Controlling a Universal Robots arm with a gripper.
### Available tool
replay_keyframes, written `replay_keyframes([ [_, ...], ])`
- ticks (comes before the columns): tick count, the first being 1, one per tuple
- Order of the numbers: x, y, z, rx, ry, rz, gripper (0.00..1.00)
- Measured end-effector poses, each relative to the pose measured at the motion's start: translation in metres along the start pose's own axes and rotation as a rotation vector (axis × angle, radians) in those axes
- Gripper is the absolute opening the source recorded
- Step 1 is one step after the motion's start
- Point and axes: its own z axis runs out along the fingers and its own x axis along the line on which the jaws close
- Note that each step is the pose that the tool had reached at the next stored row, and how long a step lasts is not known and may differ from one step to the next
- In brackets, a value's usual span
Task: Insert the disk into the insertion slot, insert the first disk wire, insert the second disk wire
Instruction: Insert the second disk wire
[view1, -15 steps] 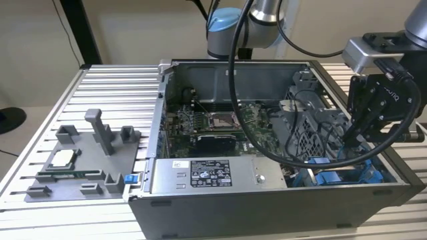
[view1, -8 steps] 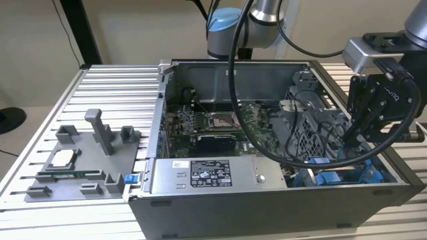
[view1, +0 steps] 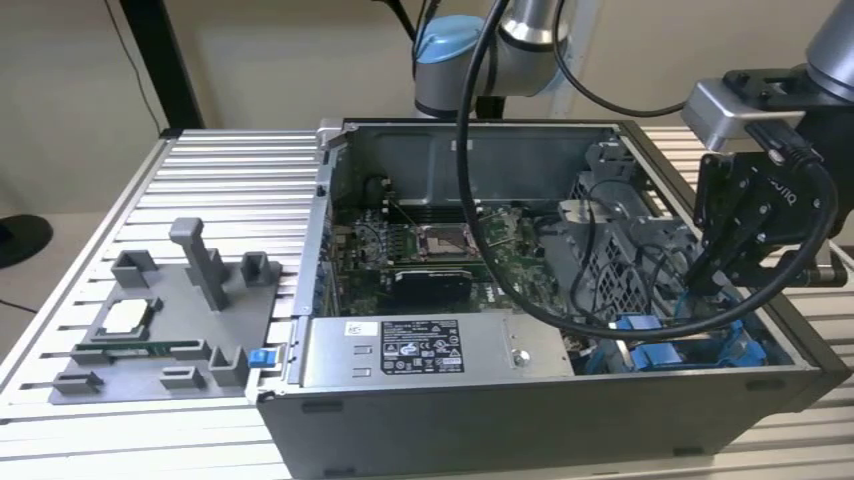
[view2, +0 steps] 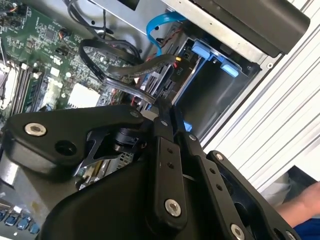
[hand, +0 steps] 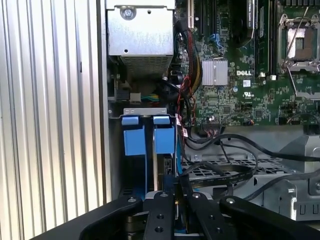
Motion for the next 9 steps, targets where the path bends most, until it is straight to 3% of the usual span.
replay_keyframes([
  [9, 0.0007, 0.0013, 0.0108, 0.0023, -0.0002, 0.000, 0.00],
])
